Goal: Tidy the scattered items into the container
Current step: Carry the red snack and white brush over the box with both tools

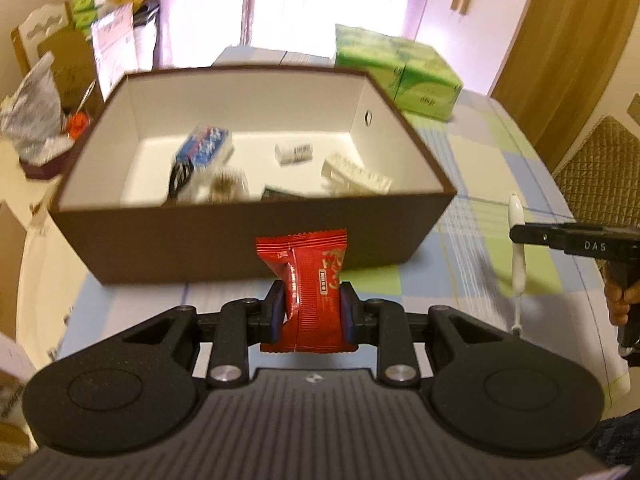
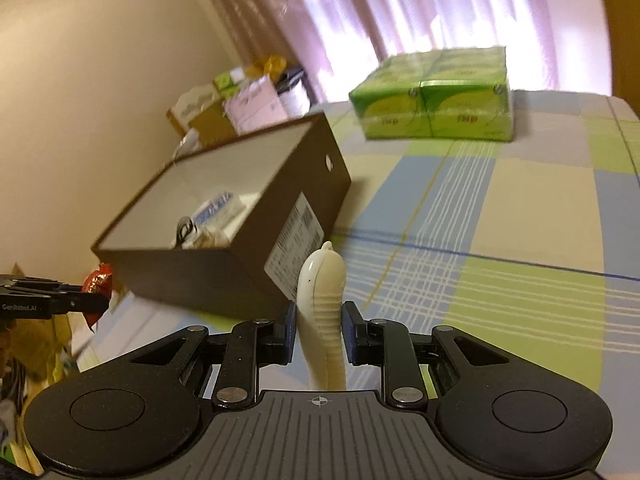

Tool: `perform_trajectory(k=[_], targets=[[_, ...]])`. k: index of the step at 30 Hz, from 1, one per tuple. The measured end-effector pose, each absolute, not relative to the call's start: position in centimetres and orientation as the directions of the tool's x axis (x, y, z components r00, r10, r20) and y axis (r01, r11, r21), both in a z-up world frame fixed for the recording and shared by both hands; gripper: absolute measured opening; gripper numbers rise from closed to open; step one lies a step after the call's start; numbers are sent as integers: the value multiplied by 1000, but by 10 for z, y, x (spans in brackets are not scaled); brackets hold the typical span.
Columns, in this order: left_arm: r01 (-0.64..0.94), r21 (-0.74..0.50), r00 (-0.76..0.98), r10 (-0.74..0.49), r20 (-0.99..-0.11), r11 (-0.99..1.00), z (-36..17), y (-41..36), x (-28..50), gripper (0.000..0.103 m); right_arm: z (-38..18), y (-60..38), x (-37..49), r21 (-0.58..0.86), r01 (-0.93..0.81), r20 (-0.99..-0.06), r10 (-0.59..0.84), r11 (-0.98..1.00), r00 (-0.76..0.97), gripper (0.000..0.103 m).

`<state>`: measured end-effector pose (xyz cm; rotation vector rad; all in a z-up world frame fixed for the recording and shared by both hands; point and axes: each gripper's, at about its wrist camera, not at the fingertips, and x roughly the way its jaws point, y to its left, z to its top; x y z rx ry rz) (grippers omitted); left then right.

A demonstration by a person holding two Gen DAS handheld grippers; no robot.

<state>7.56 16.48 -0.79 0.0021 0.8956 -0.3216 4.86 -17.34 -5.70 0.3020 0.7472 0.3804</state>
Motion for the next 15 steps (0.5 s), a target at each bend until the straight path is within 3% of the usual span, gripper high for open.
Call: perform_trajectory(k=[15], targets=[[353, -94, 648, -316, -694, 931, 30, 208, 115, 23, 15, -146, 55, 296, -192, -439, 312, 936, 843, 26]])
